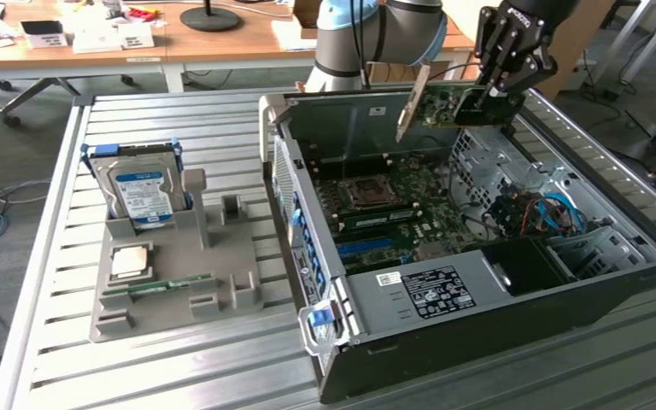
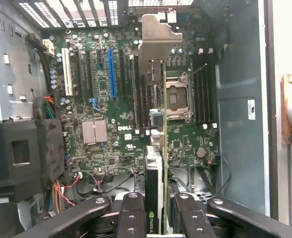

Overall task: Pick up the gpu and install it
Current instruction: 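Insert the gpu into the slot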

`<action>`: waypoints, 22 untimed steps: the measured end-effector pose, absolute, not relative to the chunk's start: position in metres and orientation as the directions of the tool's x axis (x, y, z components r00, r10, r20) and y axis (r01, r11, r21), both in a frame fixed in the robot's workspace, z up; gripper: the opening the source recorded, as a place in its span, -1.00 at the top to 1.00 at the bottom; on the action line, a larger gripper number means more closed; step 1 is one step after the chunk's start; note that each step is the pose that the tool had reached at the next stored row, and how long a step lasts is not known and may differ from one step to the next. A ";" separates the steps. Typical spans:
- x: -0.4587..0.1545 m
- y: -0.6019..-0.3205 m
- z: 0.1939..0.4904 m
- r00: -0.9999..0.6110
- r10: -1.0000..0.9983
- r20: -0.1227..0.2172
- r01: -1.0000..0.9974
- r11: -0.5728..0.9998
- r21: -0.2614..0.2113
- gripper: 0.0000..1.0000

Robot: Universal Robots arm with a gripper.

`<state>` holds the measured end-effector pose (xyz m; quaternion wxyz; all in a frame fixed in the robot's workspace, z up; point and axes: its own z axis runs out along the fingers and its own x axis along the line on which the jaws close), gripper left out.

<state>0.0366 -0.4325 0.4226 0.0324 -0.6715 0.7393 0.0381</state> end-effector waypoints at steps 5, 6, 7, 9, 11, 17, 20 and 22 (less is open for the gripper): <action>0.037 -0.434 0.418 -0.096 -0.990 -0.103 -0.995 0.095 0.013 0.46; 0.037 -0.435 0.417 -0.096 -0.990 -0.104 -0.995 0.095 0.013 0.46; 0.037 -0.436 0.416 -0.096 -0.990 -0.105 -0.995 0.095 0.014 0.46; 0.037 -0.438 0.414 -0.096 -0.990 -0.107 -0.995 0.095 0.014 0.46; 0.036 -0.441 0.413 -0.096 -0.990 -0.108 -0.995 0.095 0.014 0.46; 0.036 -0.446 0.406 -0.096 -0.989 -0.109 -0.995 0.095 0.014 0.46; 0.036 -0.446 0.405 -0.096 -0.989 -0.108 -0.995 0.095 0.014 0.46; 0.036 -0.446 0.405 -0.096 -0.989 -0.108 -0.995 0.095 0.014 0.46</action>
